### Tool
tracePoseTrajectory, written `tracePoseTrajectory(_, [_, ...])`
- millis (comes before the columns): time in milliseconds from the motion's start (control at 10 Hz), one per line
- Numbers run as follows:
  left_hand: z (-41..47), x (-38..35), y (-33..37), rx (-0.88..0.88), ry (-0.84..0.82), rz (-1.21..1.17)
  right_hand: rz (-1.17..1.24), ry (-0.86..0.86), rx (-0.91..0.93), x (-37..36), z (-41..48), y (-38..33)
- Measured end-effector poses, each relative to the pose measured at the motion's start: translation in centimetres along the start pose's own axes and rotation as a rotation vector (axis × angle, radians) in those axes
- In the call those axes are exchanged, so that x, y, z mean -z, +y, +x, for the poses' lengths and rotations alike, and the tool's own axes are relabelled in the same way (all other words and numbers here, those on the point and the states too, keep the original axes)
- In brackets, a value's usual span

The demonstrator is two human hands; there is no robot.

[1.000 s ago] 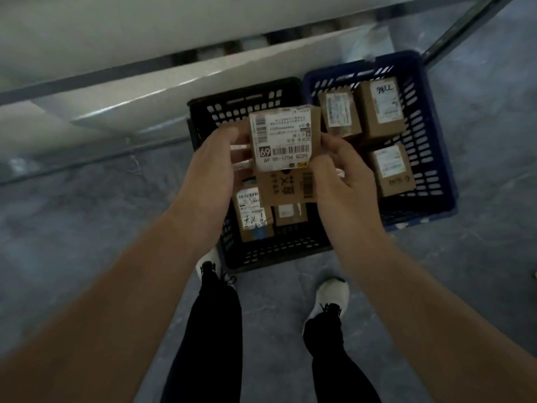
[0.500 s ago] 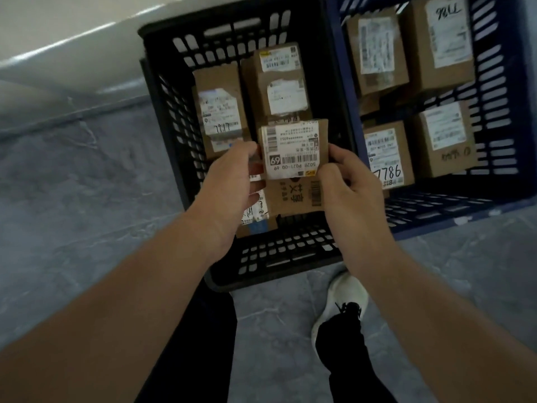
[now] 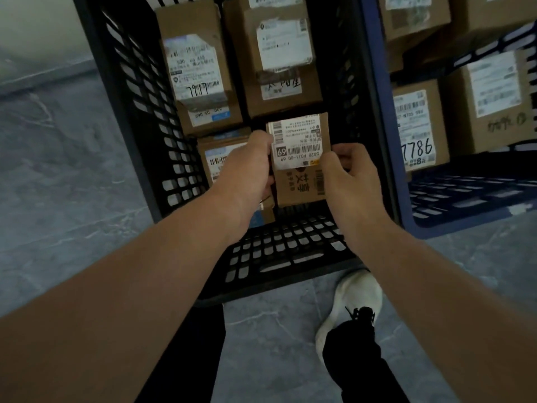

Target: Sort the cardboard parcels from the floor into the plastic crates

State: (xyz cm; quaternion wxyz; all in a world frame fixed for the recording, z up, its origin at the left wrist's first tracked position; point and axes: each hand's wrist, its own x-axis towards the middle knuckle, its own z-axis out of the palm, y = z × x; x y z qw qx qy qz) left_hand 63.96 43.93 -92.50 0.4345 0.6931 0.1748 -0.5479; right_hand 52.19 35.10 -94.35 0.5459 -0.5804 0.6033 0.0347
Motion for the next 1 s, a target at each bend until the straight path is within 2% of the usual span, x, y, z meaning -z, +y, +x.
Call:
tracePoseTrajectory(300, [3.3, -1.5, -0.8, 0.031, 0.000, 0.051, 0.009, 0.033, -0.048, -1.2, 3.5, 0.7])
tracePoseTrajectory(600, [2.8, -1.8, -1.4, 0.040, -0.008, 0.101, -0.026, 0.021, -0.056, -0.8, 3.0, 1.6])
tracePoseTrajectory(800, [0.6, -2.1, -1.1, 0.011, 0.000, 0.114, -0.041, -0.038, -0.020, 0.2, 1.4, 2.0])
tracePoseTrajectory(1000, [-4.5, -2.1, 0.9, -0.112, 0.020, 0.084, 0.077, -0.088, 0.072, 2.0, -2.8, -1.4])
